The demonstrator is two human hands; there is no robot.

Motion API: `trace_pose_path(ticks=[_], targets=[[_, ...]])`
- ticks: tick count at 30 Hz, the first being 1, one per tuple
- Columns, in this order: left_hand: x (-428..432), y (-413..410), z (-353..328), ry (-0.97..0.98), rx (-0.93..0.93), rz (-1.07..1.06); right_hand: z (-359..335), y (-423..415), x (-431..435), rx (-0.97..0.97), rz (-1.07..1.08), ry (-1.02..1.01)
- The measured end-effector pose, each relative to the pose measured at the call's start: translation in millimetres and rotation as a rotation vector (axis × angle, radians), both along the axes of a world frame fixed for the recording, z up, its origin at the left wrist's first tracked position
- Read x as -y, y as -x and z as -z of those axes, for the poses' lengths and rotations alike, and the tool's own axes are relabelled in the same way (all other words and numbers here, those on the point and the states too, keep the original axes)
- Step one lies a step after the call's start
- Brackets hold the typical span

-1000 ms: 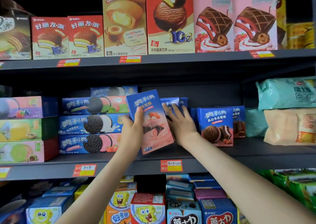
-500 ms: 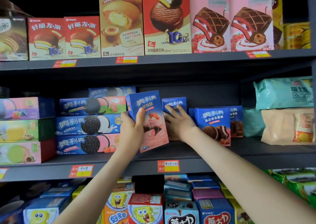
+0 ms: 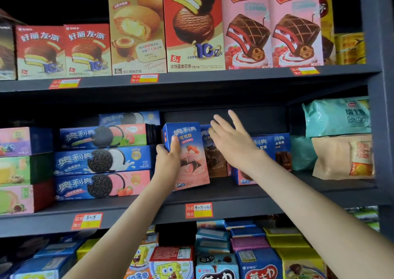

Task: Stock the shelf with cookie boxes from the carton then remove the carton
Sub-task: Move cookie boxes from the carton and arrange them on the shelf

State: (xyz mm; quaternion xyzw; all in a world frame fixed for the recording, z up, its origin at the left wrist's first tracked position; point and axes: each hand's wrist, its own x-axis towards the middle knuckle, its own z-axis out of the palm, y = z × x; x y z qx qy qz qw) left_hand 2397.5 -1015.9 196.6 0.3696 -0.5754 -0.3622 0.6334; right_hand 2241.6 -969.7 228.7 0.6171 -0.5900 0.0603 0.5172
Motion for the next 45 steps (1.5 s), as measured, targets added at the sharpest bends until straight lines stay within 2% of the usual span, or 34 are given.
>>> trace_pose_path(ticks=[5, 10, 13, 19, 23, 28, 32, 37, 43, 45], targets=[[0, -3, -7, 0.05, 0.049, -0.088, -24, 11, -2, 0.286, -0.091, -0.076], [-7, -15, -20, 0.197, 0.1, -0.203, -53, 12, 24, 0.537, -0.166, -0.333], [-15, -20, -23, 0.283, 0.141, -0.289, -64, 10, 39, 0.662, -0.101, -0.448], [-21, -32, -34, 0.379, 0.139, -0.333, -67, 4, 52, 0.749, 0.033, -0.504], [-20, -45, -33, 0.371, 0.058, -0.317, -72, -1, 44, 0.6, 0.084, -0.476], [-26, -55, -32, 0.324, -0.037, -0.233, -76, -3, 38, 0.557, 0.091, -0.516], [-32, -58, -23, 0.336, -0.099, -0.176, -69, -6, 22, 0.641, -0.047, -0.557], [-35, -61, -15, 0.355, -0.17, -0.133, -50, -16, 15, 0.462, -0.203, -0.425], [-30, -72, -14, 0.34, -0.213, -0.136, -63, -27, -3, 0.636, -0.315, -0.54], [-29, -75, -14, 0.325, -0.2, -0.132, -68, -29, -6, 0.765, -0.393, -0.594]])
